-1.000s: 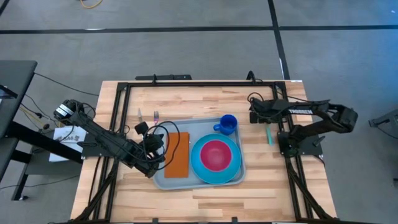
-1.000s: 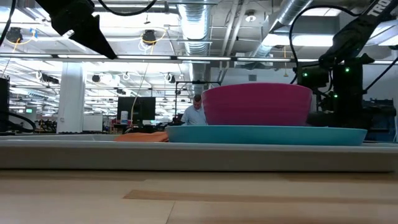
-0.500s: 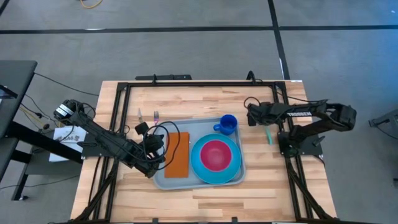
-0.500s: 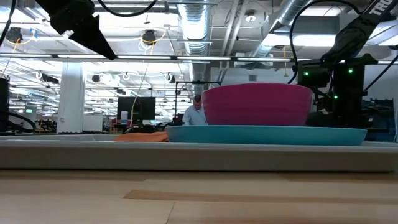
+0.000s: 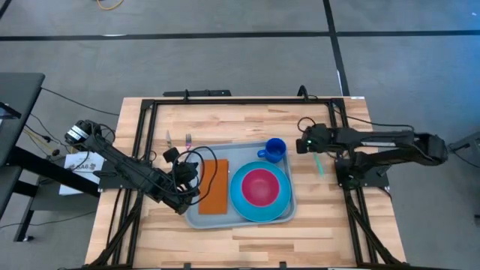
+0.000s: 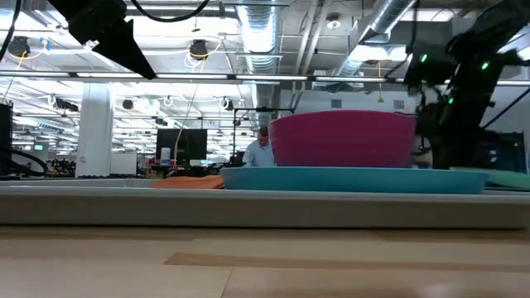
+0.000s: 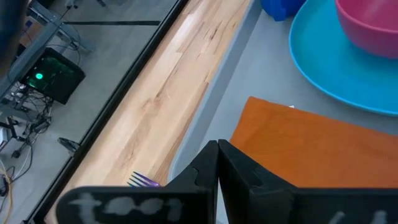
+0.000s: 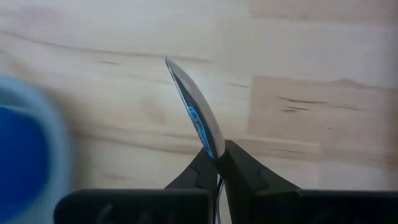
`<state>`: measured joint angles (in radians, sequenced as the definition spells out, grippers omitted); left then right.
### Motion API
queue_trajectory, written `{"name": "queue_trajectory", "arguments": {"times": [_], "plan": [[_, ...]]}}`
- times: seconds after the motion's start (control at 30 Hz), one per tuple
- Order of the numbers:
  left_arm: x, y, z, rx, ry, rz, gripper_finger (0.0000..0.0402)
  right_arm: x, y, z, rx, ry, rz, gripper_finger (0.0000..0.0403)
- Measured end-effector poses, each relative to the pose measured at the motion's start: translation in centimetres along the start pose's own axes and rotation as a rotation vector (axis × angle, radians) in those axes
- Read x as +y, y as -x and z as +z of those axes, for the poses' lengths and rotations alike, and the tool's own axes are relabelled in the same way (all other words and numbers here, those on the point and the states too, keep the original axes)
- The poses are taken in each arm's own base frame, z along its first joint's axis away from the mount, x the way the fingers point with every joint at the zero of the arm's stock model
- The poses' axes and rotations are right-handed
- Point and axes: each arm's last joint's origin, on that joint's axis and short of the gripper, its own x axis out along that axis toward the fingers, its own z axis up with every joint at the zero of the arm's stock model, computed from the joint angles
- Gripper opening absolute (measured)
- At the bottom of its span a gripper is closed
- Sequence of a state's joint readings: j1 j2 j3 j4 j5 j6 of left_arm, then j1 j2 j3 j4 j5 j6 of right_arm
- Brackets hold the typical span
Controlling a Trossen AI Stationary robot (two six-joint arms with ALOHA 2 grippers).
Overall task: Set up tray
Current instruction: Put the green spoon on top of the orange table napkin
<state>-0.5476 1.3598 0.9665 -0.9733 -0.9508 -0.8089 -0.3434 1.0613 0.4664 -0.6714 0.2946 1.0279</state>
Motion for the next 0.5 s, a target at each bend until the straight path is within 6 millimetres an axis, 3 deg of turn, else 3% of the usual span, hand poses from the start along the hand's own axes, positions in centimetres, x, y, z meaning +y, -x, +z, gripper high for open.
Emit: {"name": "queue_trajectory", "arguments": {"times": [0.23,0.5], "plan": [[0.0,0.0,0.0,0.000,-0.001,0.000,0.0000,-0.8,4.1,0.0,-0.204,-0.078,0.218,0.0003],[0.0,0.0,0.0,-0.002,0.003,-0.001,0.0000,0.8,10.4,0.9,-0.511,-0.142,0.825,0.0003]]}}
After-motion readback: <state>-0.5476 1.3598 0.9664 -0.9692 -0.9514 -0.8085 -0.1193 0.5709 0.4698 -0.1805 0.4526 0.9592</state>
